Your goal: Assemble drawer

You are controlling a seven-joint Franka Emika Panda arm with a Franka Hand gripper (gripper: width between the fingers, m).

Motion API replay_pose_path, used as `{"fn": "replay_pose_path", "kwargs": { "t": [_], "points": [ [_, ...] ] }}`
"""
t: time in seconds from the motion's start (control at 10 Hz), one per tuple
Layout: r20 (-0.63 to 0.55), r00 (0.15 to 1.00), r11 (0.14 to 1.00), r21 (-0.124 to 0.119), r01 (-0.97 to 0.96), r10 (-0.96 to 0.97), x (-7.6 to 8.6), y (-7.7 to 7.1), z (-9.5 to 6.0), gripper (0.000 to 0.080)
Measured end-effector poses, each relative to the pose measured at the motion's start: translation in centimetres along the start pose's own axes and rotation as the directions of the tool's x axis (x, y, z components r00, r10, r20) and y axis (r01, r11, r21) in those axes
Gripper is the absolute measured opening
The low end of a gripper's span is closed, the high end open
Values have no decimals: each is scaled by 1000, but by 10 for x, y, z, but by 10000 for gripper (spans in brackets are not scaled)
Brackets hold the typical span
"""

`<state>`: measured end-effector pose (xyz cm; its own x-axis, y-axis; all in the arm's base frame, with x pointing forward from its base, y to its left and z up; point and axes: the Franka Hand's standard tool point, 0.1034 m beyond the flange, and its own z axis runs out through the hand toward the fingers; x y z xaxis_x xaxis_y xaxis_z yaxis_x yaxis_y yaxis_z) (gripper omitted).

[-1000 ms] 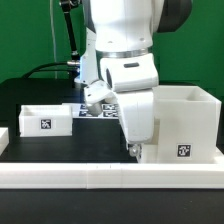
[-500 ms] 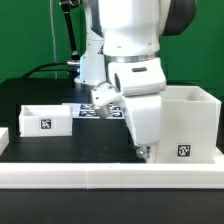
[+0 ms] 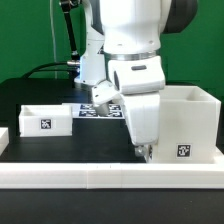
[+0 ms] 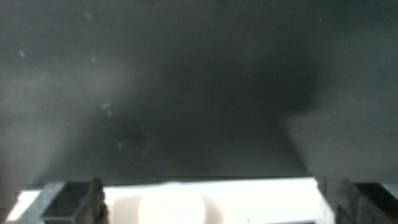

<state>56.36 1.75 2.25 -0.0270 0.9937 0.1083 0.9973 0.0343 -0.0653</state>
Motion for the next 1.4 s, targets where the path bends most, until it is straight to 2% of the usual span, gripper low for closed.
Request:
{"fn": "replay_pose_path", "kwargs": {
  "t": [0.1,0.2,0.3,0.4,0.5,0.6,0.7,0.9,1.0,1.2,1.4],
  "points": [
    [3,1000,1000,-5,-2,2,-15,0,-3,648],
    [8,1000,1000,-25,-18,18,-32,2,-15,648],
    [10,999,996,-73,-45,46,-46,2,-25,648],
    [14,997,992,-105,-74,76,-61,-8,-32,648],
    [16,995,990,-107,-97,99,-71,-18,-35,648],
    [19,993,986,-121,-115,118,-78,-26,-41,648],
    [19,988,980,-136,-148,152,-86,-41,-45,648],
    [27,983,974,-137,-178,183,-99,-72,-48,648],
    [31,982,974,-137,-181,186,-100,-84,-50,648],
    [29,979,972,-129,-194,200,-99,-86,-48,648],
    [14,952,945,-130,-300,305,-99,-86,-48,648]
  ]
}}
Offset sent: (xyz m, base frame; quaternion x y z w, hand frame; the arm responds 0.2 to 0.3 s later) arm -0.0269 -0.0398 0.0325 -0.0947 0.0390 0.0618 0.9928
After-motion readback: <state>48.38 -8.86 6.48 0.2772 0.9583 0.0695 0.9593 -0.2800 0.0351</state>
